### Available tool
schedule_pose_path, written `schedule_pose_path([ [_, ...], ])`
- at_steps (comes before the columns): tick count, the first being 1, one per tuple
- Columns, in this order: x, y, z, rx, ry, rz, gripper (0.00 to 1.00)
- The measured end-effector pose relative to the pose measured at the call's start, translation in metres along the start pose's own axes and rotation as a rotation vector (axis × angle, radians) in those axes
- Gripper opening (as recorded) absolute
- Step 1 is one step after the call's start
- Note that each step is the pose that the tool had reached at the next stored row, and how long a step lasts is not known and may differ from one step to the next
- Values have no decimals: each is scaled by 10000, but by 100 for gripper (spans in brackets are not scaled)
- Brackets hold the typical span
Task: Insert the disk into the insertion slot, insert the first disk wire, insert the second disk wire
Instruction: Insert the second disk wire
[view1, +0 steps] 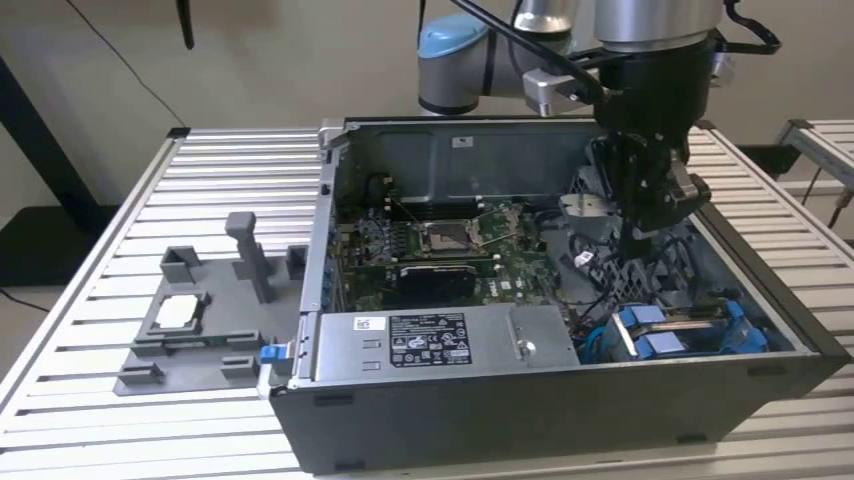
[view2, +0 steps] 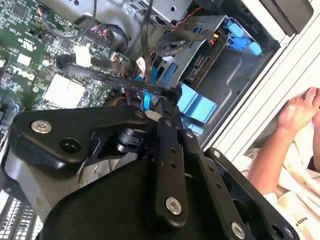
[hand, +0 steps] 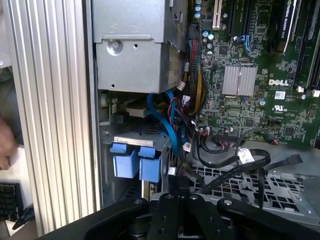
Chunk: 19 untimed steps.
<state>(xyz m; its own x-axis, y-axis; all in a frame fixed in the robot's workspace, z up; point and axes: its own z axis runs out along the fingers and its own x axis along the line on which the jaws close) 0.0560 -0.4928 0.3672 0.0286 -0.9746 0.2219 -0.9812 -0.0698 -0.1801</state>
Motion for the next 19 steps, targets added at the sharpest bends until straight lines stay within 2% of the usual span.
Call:
schedule_pose_path([
  [3, 1, -1, -1, -2, 1, -2, 12],
  [5, 2, -2, -6, -3, 1, -5, 24],
  [7, 3, -3, -11, 1, 2, -17, 24],
  [8, 1, -3, -11, 3, 6, -21, 31],
  [12, -11, -2, -4, 23, 25, -29, 31],
  [16, -37, 1, 12, 47, 93, -43, 31],
  [19, -41, -1, 14, 69, 95, -48, 31],
])
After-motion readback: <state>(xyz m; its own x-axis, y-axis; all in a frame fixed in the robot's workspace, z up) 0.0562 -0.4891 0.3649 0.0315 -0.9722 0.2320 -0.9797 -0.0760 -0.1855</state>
